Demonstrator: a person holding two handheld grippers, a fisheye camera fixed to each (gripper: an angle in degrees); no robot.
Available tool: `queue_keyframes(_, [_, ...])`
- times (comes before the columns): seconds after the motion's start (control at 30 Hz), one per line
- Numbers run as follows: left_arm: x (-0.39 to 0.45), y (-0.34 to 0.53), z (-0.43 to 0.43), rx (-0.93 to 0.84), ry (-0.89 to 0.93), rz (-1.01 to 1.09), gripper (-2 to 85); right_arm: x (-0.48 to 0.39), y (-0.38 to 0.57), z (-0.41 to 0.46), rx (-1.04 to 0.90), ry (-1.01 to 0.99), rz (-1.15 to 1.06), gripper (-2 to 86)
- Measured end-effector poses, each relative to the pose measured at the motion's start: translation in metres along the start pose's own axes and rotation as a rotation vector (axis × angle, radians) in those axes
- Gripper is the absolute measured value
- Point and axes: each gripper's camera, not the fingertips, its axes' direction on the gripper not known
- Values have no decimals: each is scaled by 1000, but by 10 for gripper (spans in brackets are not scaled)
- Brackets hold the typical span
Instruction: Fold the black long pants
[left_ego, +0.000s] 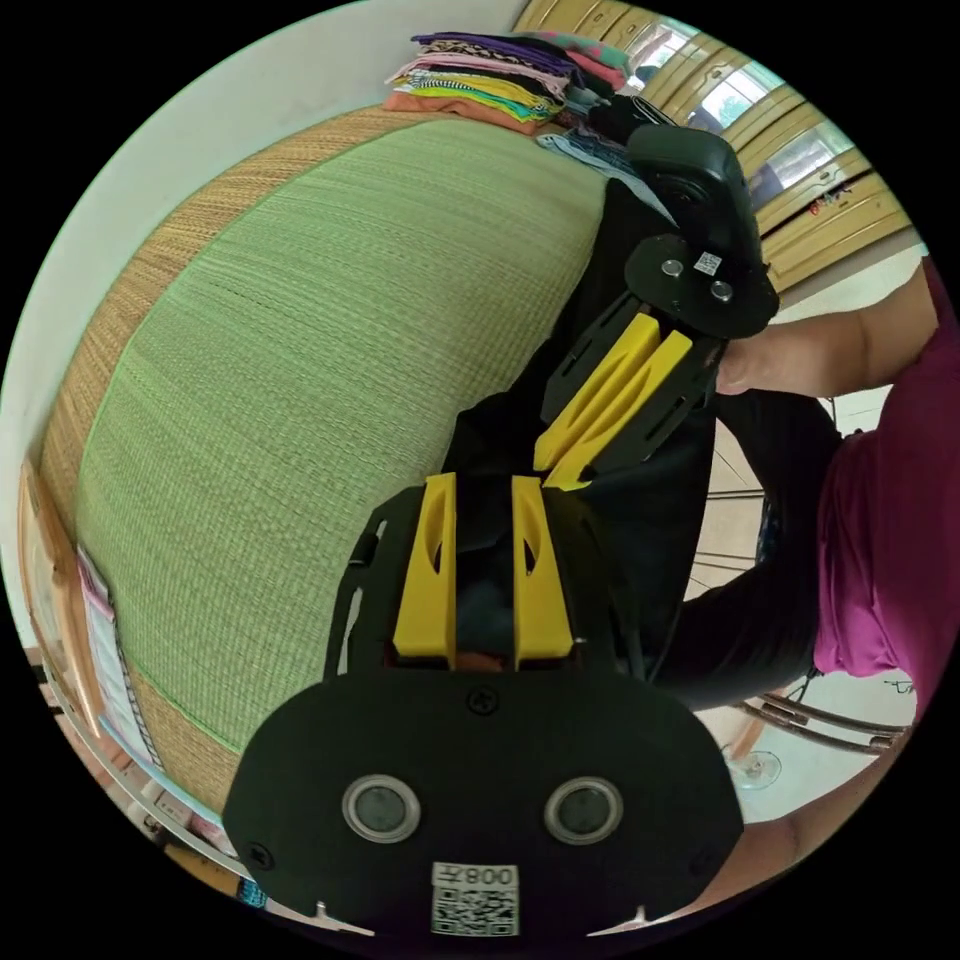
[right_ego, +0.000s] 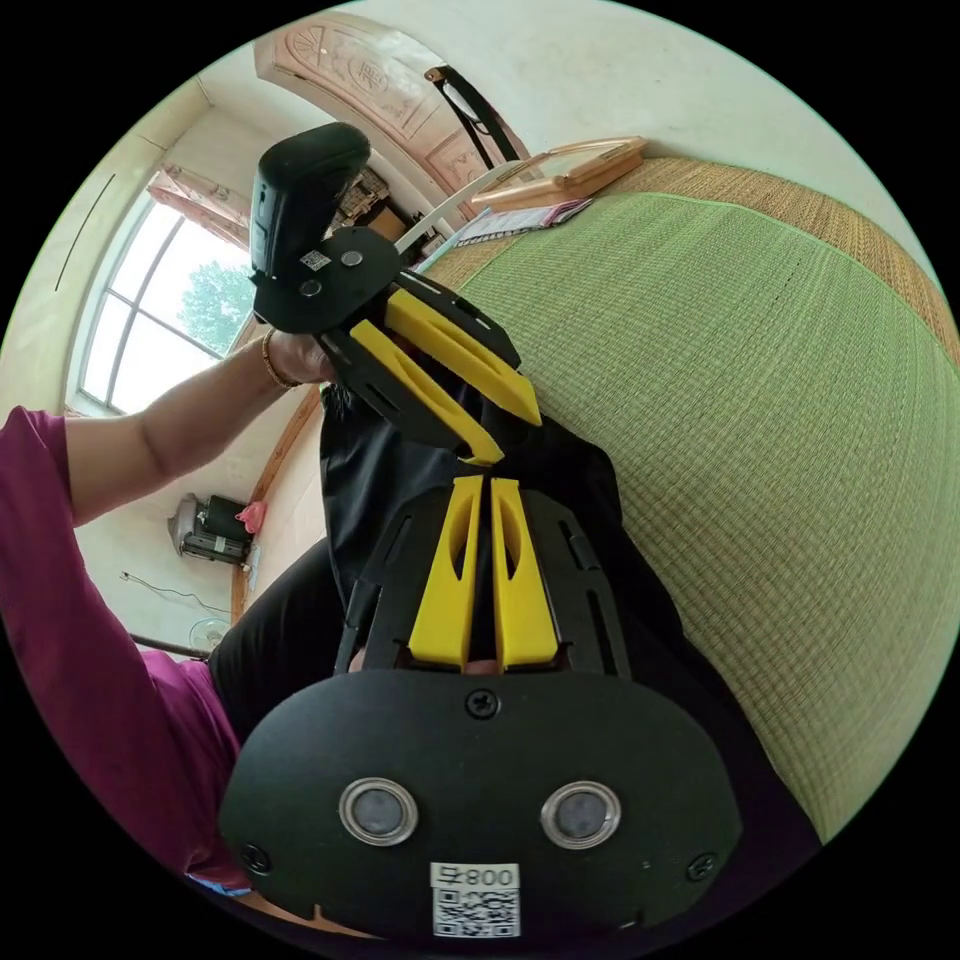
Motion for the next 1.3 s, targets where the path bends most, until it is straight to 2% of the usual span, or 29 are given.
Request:
queue_keyframes(0.17, [-16,-15,1,33,45,-18,19,2,6,-5,19,-1,4,10])
queue_keyframes(0.3, [-24,-13,-8,110,52,-56,56,5,17,-16,52,-12,8,9])
queue_keyframes(0.4, [-29,-20,-1,59,75,-45,90,13,21,-17,57,-36,35,10])
queue_keyframes(0.67, [-40,-20,1,44,66,-37,100,50,24,-34,127,-114,165,9])
queue_keyframes(0.93, [-70,0,4,48,87,-101,98,84,-8,-5,-9,-220,233,2])
queue_keyframes(1.07, [-87,14,17,30,151,-135,73,82,-23,1,-45,-210,217,1])
queue_keyframes(1.17, [-92,33,12,58,172,-149,38,77,-28,-8,-15,-220,200,1])
queue_keyframes(1.3, [-96,74,-5,131,202,-186,18,59,-12,-44,73,-113,182,0])
